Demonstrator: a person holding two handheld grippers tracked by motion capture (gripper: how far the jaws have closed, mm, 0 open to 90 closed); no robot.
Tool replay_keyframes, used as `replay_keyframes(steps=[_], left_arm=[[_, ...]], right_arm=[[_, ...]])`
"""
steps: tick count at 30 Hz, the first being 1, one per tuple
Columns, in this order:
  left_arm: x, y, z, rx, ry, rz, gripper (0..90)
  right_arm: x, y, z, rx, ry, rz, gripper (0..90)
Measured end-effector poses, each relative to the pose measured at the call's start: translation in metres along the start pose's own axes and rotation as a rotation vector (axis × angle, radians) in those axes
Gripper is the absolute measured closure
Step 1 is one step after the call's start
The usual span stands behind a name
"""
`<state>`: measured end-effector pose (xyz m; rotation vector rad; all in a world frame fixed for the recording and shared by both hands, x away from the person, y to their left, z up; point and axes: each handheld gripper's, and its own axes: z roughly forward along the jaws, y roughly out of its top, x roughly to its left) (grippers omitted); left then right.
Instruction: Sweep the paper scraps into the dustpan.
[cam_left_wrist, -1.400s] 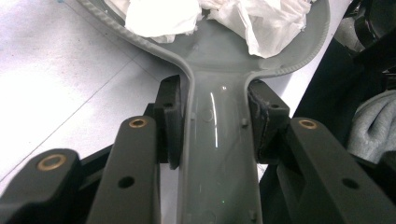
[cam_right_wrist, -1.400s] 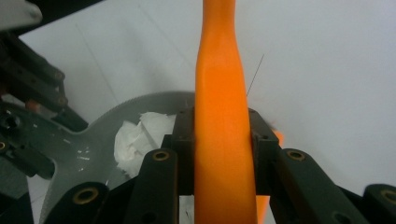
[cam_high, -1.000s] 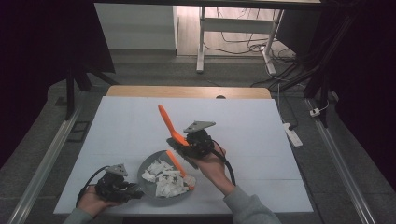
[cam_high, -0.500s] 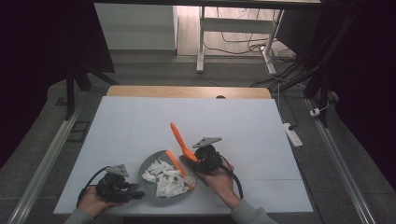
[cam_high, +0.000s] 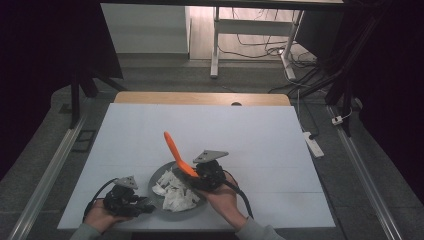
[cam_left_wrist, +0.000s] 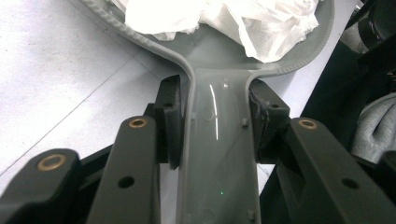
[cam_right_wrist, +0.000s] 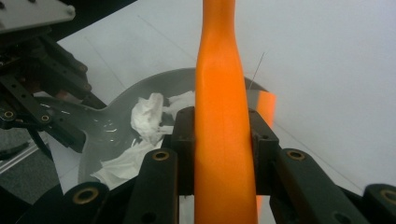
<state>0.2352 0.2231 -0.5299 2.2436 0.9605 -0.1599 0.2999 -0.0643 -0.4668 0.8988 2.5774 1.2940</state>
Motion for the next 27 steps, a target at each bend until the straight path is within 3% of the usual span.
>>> replay_keyframes(steps=[11,27], left_arm=[[0.001,0.0,-0.001,-0.02,0.007,0.002,60.9],[-0.001,0.001,-0.005,-0.092,0.06,0.034,61.1]], right_arm=[[-0.025,0.003,-0.034,-0.057,-0.024,0.026,70.2],[-0.064,-0.01,-0.062,-0.111,-0.083,0.082,70.2]])
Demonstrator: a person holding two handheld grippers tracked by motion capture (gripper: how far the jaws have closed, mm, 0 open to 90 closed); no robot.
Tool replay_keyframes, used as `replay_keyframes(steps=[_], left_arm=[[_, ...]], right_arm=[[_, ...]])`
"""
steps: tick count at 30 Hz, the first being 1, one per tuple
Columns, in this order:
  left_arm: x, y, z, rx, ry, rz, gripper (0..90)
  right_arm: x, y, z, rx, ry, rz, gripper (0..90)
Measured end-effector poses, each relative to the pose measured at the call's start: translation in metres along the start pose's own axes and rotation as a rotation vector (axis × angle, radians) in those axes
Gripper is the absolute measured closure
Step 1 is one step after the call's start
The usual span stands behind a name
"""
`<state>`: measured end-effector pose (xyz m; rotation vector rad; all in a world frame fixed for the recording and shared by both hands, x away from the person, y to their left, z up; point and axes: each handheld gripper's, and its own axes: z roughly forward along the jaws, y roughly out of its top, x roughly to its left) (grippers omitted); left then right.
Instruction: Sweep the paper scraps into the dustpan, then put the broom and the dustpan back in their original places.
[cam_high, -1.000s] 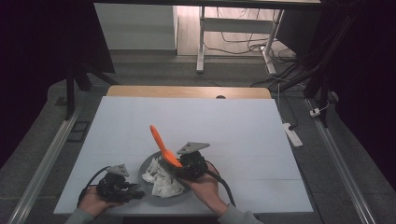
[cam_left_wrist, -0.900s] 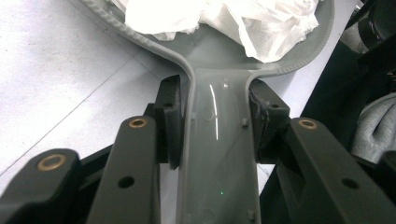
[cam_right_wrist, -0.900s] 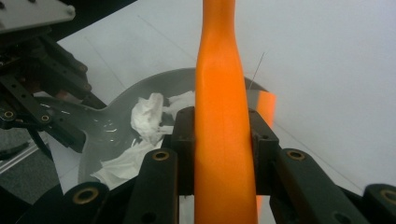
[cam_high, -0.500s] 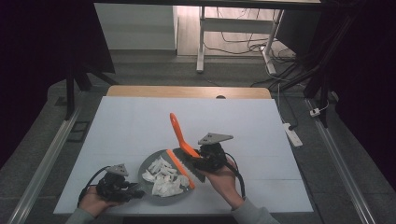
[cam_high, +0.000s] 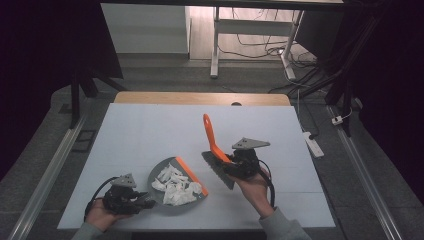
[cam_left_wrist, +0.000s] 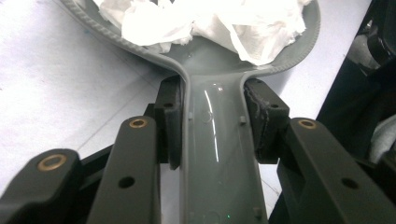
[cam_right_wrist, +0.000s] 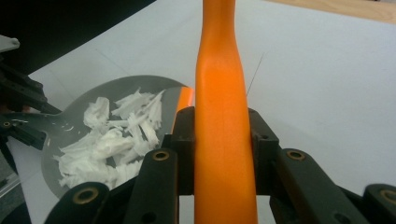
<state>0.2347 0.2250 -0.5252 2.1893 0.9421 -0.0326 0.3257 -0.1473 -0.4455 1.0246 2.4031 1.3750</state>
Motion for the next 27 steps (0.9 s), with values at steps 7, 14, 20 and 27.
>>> replay_keyframes(steps=[7,14,20,27], left_arm=[[-0.002,0.001,-0.003,-0.048,0.033,-0.003,61.2],[0.0,0.001,-0.009,-0.119,0.079,-0.026,61.2],[0.001,0.001,-0.015,-0.169,0.111,-0.047,61.2],[0.003,0.001,-0.021,-0.222,0.15,-0.086,61.2]], right_arm=[[-0.017,-0.007,-0.011,-0.015,-0.026,0.005,70.2],[-0.031,-0.013,-0.023,-0.033,-0.05,0.015,70.2],[-0.041,-0.017,-0.033,-0.046,-0.053,0.006,70.2],[-0.047,-0.022,-0.04,-0.046,-0.049,-0.004,70.2]])
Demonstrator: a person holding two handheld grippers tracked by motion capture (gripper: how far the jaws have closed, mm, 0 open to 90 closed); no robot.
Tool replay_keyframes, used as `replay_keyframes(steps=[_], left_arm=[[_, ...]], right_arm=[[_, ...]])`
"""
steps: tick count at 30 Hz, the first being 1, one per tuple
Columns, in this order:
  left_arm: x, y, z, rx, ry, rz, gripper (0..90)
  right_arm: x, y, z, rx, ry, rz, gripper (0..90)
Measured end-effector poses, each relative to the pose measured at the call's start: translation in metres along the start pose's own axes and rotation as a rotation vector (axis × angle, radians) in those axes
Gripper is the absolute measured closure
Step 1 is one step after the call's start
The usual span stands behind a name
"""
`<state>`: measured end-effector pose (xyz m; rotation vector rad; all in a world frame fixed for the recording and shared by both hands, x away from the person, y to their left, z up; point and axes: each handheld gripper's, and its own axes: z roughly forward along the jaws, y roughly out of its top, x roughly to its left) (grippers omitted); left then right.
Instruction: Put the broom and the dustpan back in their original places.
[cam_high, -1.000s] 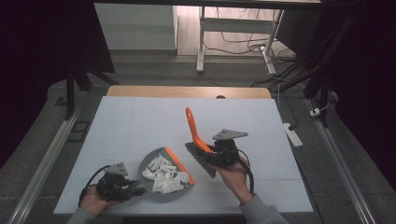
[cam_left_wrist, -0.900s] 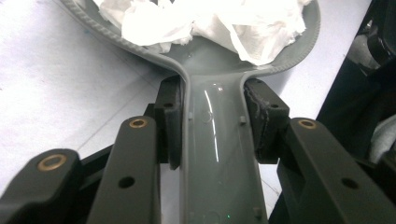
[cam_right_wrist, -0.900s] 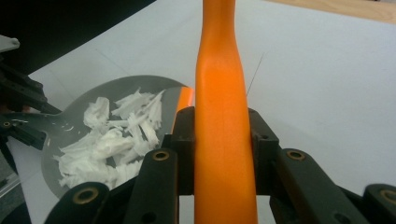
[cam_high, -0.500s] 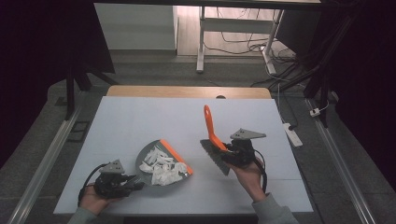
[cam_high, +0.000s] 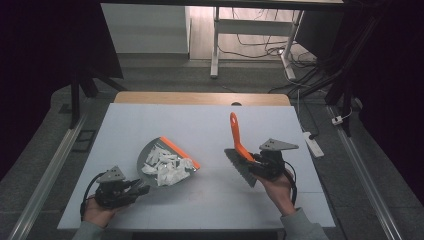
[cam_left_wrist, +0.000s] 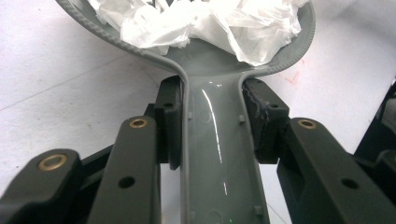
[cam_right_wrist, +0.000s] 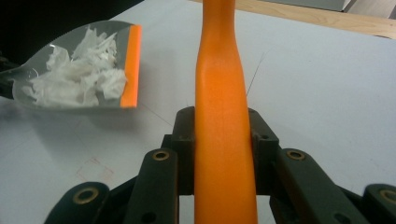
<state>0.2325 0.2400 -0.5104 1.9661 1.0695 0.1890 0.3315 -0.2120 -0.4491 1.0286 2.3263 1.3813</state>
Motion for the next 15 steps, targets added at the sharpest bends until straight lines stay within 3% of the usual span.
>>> replay_keyframes(steps=[15], left_arm=[[0.003,0.002,0.001,-0.03,0.089,-0.079,61.2]], right_arm=[[-0.012,-0.015,-0.012,0.018,-0.01,0.013,70.2]])
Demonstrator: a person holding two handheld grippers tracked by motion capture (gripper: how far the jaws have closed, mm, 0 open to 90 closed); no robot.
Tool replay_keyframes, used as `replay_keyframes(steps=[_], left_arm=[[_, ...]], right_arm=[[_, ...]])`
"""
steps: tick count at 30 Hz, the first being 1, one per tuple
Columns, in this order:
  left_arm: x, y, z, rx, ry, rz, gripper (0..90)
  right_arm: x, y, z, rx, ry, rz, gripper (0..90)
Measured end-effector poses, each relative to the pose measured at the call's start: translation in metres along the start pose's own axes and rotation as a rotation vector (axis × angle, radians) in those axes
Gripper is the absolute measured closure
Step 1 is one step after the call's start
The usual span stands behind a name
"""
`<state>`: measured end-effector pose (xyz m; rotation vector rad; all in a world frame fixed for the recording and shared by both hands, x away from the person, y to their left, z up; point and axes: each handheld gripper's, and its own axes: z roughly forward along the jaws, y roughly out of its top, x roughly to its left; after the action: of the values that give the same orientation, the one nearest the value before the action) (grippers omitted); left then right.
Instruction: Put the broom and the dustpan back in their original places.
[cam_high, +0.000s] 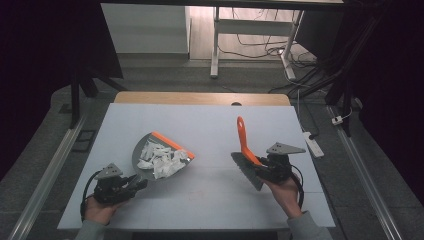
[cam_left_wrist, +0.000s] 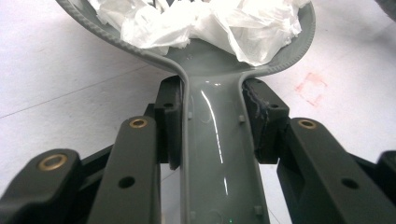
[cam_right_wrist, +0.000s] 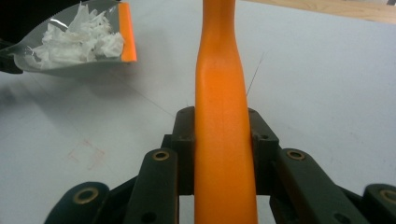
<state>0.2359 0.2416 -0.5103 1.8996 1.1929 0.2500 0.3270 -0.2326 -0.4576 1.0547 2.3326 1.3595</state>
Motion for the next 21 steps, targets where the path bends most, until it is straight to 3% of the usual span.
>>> replay_keyframes(steps=[12,21], left_arm=[[0.003,-0.005,0.005,-0.003,0.115,-0.14,61.1],[0.008,-0.008,0.005,-0.047,0.187,-0.222,61.1]], right_arm=[[-0.002,-0.009,-0.003,0.007,0.029,0.032,70.2],[-0.005,-0.014,-0.004,0.016,0.053,0.049,70.2]])
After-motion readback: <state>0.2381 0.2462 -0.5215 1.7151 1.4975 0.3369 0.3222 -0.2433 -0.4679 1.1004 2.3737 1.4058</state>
